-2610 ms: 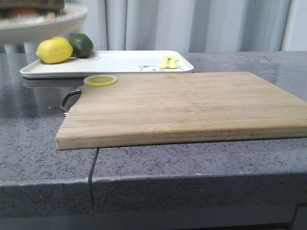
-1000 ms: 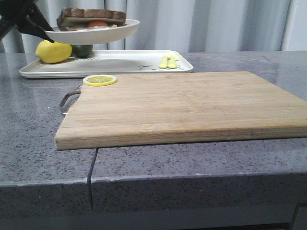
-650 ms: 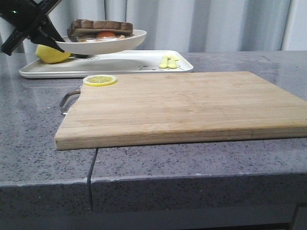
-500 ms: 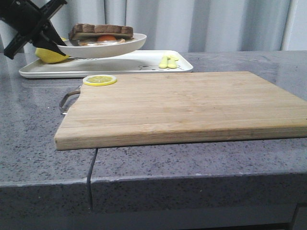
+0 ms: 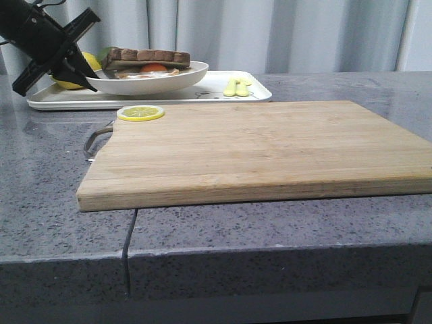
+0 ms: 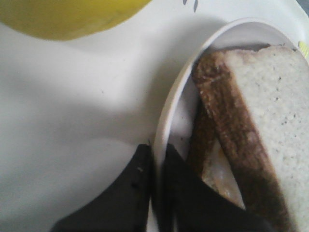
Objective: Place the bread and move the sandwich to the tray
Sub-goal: 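Carry the plate with the left gripper and lower it onto the tray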
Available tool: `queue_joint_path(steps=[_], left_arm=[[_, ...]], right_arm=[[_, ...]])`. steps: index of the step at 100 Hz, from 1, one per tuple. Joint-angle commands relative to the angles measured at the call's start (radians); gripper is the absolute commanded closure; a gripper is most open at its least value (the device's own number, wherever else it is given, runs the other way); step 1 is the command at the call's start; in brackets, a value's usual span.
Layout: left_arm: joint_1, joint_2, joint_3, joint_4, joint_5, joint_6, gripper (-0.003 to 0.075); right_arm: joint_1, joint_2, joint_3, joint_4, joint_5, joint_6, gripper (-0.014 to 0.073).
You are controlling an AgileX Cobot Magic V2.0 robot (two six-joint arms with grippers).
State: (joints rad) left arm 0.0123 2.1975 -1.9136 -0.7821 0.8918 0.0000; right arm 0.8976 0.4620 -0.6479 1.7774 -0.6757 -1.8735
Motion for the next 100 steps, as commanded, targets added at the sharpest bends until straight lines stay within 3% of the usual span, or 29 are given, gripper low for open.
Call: queue_joint_path(steps=[1,100], left_arm=[[-0.013,-0.064,-0.041,-0.07,-0.043,-0.01,0.074],[-0.019,-0.064,-0.041,-0.02,-0.061,-0.019,0.074]], right_arm=[[-0.003,0.003,-0.02,-0.045,0.027,-0.009,0.037],[-0.003,0.003,-0.02,-0.045,0.027,-0.009,0.037]])
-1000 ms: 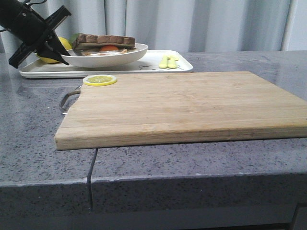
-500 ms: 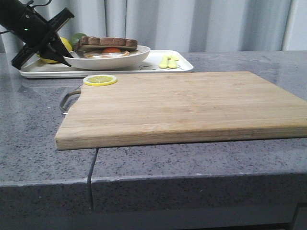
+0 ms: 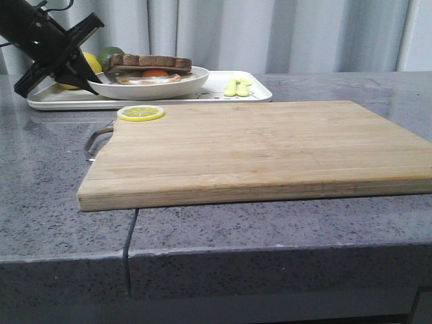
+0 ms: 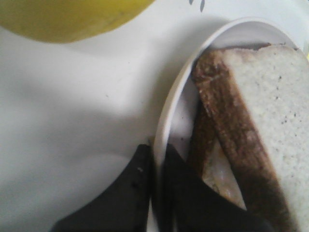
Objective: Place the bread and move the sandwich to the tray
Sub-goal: 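Carry the plate with the left gripper and lower it onto the tray, then open the left gripper and raise it away from the plate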
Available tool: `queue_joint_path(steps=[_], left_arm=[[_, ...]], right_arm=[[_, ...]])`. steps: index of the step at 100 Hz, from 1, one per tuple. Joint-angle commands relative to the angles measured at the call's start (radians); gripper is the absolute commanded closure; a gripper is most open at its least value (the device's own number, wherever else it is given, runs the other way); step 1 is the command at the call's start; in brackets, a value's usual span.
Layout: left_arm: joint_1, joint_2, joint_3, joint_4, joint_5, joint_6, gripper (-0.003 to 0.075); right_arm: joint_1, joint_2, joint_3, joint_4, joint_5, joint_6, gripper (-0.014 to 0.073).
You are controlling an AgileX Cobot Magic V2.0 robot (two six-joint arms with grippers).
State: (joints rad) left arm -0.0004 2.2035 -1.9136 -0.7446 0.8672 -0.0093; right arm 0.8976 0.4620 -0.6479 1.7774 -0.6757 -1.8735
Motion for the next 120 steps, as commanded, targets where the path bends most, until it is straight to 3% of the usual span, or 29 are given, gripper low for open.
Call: queue_joint_path(steps=[1,65,102,120], left_arm=[[-0.007,-0.071,-0.041,-0.058,-0.037,-0.01,0.074],[-0.007,-0.069,-0.041,-0.056,-0.033,-0.01,0.0728],[-0.007,-0.069,-0.041,-0.065,-0.007,-0.013,0.0419],[-0.007,-0.071,-0.07,-0.067,0.025,-0.031,0.0381]], right_arm=[[-0.003,0.003,-0.02,-0.045,0.027,-0.009,0.037],[-0.003,0.003,-0.02,-0.045,0.027,-0.009,0.037],[-0.003,0.003,-0.02,-0.045,0.027,-0.009,0.037],[-0.003,0.003,-0.02,-0.045,0.027,-0.009,0.037]])
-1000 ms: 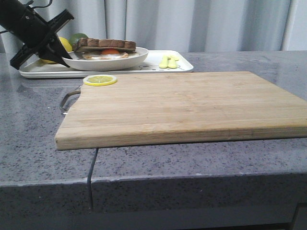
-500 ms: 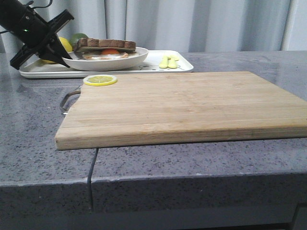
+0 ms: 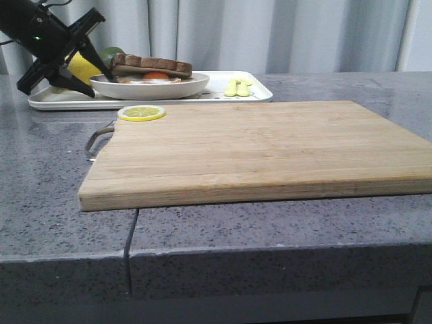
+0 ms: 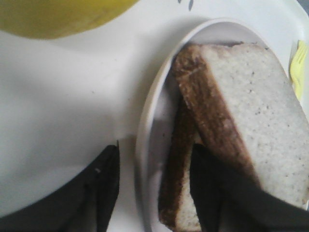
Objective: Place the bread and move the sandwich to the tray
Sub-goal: 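Open the left gripper and raise it away from the plate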
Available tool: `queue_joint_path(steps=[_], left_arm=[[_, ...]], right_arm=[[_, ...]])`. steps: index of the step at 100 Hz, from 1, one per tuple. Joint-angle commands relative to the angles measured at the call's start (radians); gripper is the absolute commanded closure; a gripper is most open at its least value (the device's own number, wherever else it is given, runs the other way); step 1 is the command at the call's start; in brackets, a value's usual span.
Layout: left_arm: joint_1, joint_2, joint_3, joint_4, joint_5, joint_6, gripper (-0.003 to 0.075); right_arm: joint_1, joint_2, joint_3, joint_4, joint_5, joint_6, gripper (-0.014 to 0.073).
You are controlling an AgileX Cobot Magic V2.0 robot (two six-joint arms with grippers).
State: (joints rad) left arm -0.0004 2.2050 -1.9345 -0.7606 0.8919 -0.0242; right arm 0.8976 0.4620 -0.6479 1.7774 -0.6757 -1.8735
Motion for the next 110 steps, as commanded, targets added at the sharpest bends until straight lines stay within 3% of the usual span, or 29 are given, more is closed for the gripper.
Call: queue_joint_path(steps=[1,83,110], left_arm=[[-0.007,-0.073,-0.051,-0.051,0.002,-0.016,0.0381],[0.045,-0.077,-0.325,0.135,0.355,-0.077,0.0381],[0.069,-0.171,-0.433,0.135,0.357,-0.087,0.0383]], right_arm=[[-0.003,0.003,-0.02,-0.045,0.027,-0.009,0.037],[-0.003,0.003,-0.02,-0.045,0.03,-0.009,0.037],[-0.003,0.003,-0.02,-0.043,0.019,-0.009,0.037]])
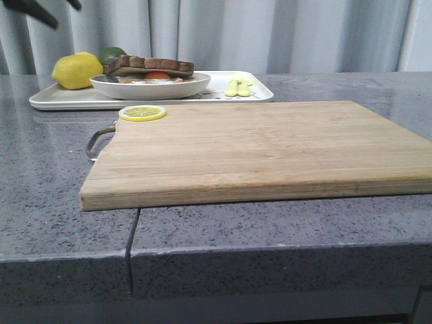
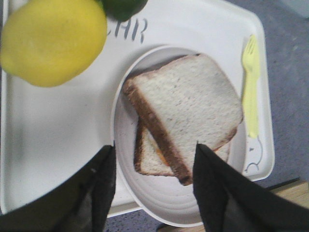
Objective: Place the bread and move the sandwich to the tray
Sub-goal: 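Open the left gripper and raise it away from the plate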
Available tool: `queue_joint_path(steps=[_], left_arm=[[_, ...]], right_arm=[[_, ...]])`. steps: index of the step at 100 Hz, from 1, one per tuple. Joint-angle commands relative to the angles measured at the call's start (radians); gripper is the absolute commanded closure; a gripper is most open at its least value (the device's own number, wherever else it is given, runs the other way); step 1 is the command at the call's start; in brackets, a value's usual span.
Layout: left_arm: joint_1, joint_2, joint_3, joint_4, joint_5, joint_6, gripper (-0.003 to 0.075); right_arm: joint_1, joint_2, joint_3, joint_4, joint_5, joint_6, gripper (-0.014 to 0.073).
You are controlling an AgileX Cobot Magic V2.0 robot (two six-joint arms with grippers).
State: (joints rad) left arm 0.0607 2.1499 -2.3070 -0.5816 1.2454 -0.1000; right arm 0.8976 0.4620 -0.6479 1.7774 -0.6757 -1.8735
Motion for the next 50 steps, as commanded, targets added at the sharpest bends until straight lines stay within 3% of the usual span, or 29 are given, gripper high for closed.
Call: queue_joint_path(steps=[1,24,50], left_arm=[[0.007,-0.124,-0.063,-0.044,0.004,-0.011,0.0383],[-0.005,-0.271,-0.066,-0.004,-0.016,0.058,0.0383],[-0.159,-0.415,-0.066,0.157,-0.103,0.072,0.0383]], right_arm=[[-0.003,0.003,-0.02,-0.043,0.018,-0.009,0.037],[-0.003,0.003,-0.02,-0.043,-0.053,-0.009,0.037],[-0.003,0.003,-0.02,-0.045,-0.089,-0.01,0.037]])
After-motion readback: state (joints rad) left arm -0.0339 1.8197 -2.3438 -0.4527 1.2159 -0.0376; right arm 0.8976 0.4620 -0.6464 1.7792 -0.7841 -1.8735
